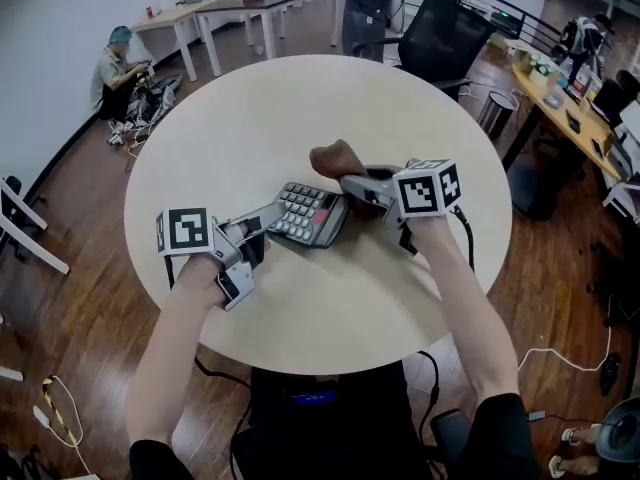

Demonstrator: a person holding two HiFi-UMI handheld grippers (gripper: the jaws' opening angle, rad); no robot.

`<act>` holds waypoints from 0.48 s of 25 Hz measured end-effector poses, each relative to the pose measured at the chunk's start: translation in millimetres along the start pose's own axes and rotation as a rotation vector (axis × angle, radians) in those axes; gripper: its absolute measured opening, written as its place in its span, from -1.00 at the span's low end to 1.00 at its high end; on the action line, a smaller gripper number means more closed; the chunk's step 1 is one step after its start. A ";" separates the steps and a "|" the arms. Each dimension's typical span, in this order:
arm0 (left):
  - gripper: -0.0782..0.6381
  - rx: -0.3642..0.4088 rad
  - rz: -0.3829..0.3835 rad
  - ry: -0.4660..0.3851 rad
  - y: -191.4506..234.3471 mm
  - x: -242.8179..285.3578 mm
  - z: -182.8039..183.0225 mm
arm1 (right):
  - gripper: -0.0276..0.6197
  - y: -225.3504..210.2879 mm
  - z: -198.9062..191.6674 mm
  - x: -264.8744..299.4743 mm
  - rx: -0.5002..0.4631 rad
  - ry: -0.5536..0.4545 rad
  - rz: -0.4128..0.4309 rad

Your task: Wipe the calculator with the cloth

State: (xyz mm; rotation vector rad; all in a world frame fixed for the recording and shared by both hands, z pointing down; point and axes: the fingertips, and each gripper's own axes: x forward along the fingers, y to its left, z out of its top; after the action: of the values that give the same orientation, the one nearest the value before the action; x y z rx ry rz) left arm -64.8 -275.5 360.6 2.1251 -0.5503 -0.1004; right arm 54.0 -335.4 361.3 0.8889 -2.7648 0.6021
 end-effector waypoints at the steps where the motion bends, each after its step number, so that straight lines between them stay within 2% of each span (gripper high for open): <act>1: -0.52 0.009 0.009 0.007 1.3 4.3 0.8 | -0.65 5.6 -5.1 1.7 0.008 0.017 0.014; 4: -0.51 -0.012 0.015 0.002 10.1 10.4 5.2 | -0.65 22.9 -18.1 -8.8 0.059 0.008 0.043; 8: -0.51 -0.045 0.022 -0.078 34.2 11.8 36.2 | -0.65 63.6 -33.7 -12.5 0.073 0.009 0.140; 9: -0.51 -0.052 0.019 -0.089 36.3 10.0 40.4 | -0.66 63.1 -33.3 -11.5 0.062 0.007 0.130; 12: -0.51 -0.021 0.004 -0.063 25.9 1.1 35.8 | -0.65 20.8 -12.9 -6.0 0.038 -0.014 0.004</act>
State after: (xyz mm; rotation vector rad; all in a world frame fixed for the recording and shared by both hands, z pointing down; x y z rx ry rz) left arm -82.6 -316.0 360.7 2.1061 -0.5874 -0.1707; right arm 47.1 -311.4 364.5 0.8995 -2.7767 0.6537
